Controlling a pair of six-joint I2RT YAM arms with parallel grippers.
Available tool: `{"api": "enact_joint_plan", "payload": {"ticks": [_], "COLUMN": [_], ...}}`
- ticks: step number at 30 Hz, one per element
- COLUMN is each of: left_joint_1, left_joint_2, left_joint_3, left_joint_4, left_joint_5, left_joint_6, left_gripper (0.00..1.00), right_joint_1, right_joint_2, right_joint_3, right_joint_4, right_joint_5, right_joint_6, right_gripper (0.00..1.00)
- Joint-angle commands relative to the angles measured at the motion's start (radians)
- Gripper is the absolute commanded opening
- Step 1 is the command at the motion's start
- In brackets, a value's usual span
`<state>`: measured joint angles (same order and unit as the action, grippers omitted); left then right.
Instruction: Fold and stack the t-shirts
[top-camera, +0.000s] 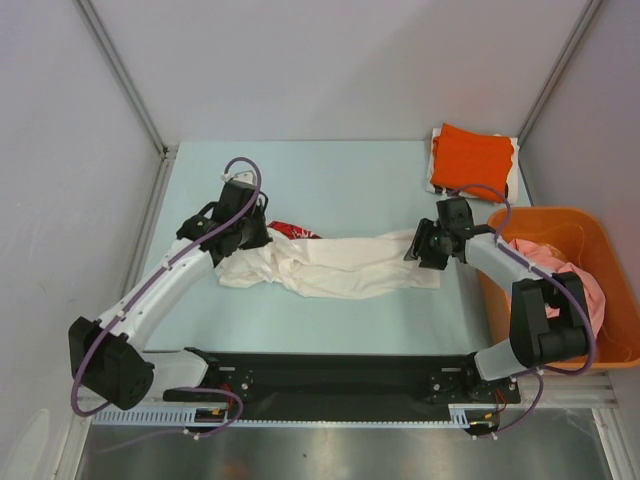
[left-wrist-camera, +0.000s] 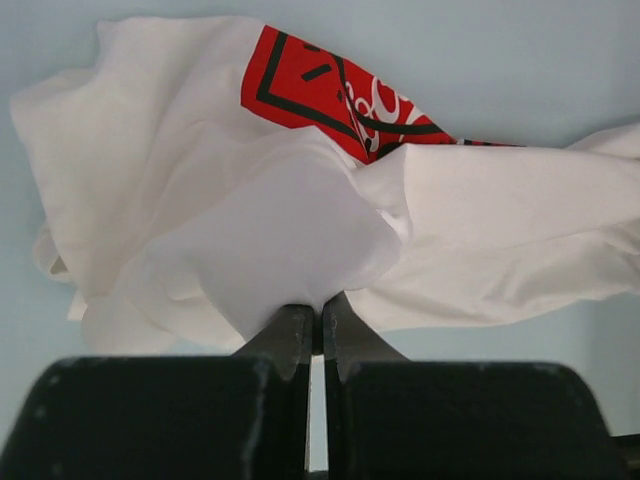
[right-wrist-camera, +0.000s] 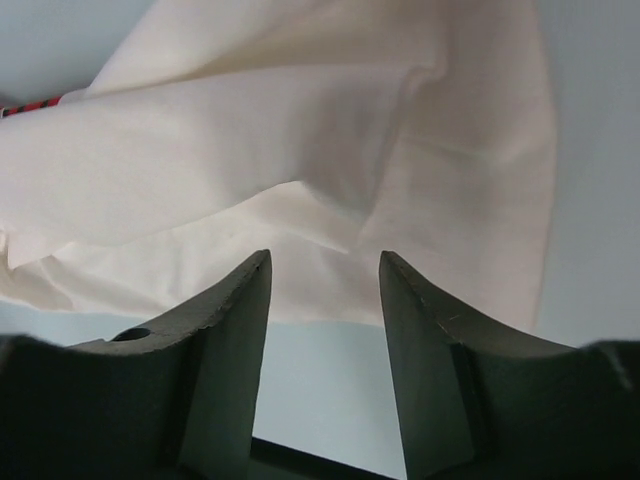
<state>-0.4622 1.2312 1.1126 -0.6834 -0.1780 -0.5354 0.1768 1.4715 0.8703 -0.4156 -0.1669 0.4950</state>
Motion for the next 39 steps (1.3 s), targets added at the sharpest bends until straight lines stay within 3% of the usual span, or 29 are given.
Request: {"api": "enact_joint_plan", "payload": {"ticks": [1, 16, 27, 39], "left_joint_1": [0.031, 0.161, 0.181, 0.188], "left_joint_2": [0.029, 0.091, 0.108, 0.110], "left_joint_3": [0.056, 0.089, 0.075, 0.046], "left_joint_4": [0.018, 0.041, 0.056, 0.070], "left_joint_5": [0.025, 0.100, 0.112, 0.117], "left_joint_6": [0.041, 0.084, 0.092, 0.092], "left_gripper": [0.00, 0.00, 0.00, 0.00], "right_joint_1": [0.038, 0.098, 0.101, 0.159], "right_joint_2": [0.006, 0.121, 0.158, 0.181], "right_joint_3": [0.036, 0.078, 0.044, 0.059], "right_joint_4": [0.055, 0.055, 0.093, 0.087], "right_joint_5": [-0.014, 0.098, 0.112, 0.129], "right_joint_6": [-0.019, -0.053, -0.039, -0.019], "right_gripper": [0.53, 0.51, 0.51, 0.41]}}
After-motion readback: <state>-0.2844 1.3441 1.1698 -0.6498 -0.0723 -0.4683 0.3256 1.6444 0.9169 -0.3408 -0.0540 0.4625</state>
